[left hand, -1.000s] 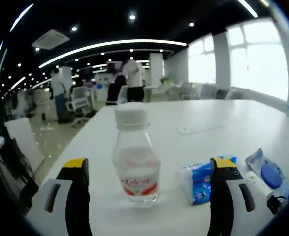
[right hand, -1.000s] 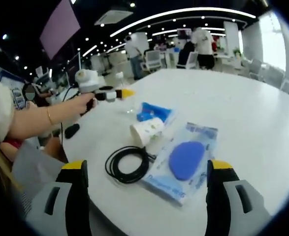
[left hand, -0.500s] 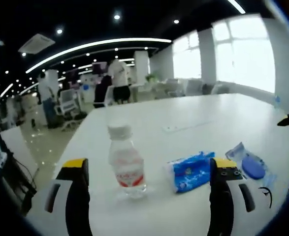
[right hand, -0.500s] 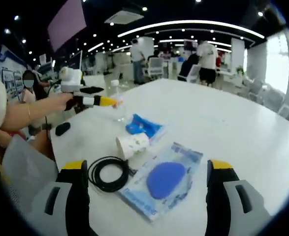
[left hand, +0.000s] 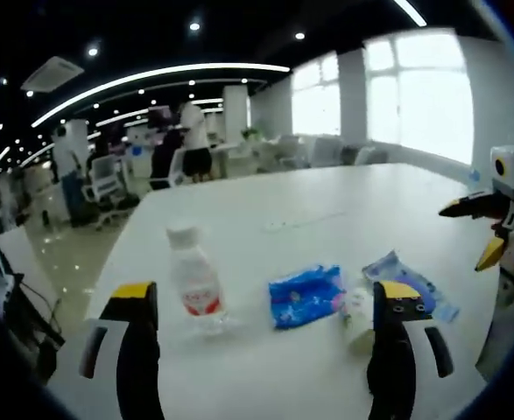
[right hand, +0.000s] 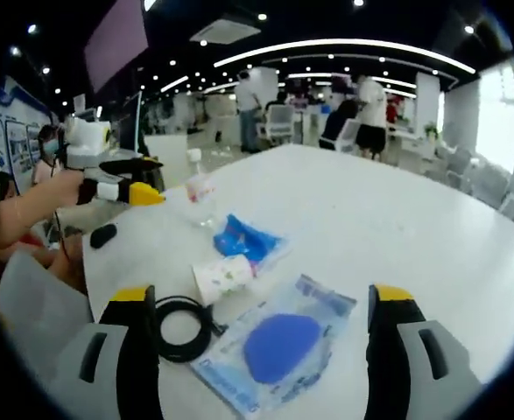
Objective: Arrange the tabletop items into an orderly group along one side of the table until the central work area is clear of visible clutter.
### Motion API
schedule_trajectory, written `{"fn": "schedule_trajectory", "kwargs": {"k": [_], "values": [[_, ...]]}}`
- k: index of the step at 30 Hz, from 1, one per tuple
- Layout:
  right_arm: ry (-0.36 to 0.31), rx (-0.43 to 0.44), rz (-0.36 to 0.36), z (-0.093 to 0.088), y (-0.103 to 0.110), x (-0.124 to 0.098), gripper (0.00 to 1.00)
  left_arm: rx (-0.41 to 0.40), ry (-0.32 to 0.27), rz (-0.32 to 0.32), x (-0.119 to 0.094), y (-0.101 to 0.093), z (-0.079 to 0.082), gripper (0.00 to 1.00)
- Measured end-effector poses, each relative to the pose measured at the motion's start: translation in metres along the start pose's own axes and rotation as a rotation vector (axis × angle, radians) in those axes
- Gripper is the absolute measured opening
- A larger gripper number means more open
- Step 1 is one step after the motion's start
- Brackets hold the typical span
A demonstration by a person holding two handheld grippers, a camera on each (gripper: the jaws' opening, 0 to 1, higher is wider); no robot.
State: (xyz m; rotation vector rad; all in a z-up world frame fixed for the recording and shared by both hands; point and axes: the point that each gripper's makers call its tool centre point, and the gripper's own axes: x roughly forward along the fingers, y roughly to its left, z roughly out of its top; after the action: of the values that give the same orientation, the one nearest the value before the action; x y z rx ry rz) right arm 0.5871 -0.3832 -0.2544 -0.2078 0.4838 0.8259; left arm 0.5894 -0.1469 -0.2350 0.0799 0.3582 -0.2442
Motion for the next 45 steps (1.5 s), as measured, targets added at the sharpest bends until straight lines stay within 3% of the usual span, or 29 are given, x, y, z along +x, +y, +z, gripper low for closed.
{"fn": "schedule_trajectory", "kwargs": {"k": [5, 18, 23, 34, 41, 45], "values": [[-0.023, 0.048, 0.027, 0.011, -0.003, 0.021, 0.99, 0.032, -0.004, -0.033, -0.013, -0.016, 0.004, 1.00], [-0.041, 0.068, 0.038, 0.027, -0.014, 0.070, 0.95, 0.052, 0.001, -0.094, -0.044, -0.051, 0.004, 1.00], [-0.025, 0.077, 0.036, 0.021, -0.018, 0.091, 0.93, 0.094, 0.023, -0.092, -0.050, -0.058, -0.004, 1.00], [0.014, 0.122, 0.040, 0.000, -0.021, 0.132, 0.86, 0.008, 0.037, -0.104, -0.049, -0.063, -0.016, 1.00], [0.030, 0.161, 0.028, -0.012, -0.022, 0.157, 0.76, -0.010, 0.052, -0.102, -0.047, -0.064, -0.025, 1.00], [0.037, 0.141, 0.020, -0.017, -0.024, 0.167, 0.72, -0.013, 0.053, -0.122, -0.047, -0.070, -0.023, 1.00]]}}
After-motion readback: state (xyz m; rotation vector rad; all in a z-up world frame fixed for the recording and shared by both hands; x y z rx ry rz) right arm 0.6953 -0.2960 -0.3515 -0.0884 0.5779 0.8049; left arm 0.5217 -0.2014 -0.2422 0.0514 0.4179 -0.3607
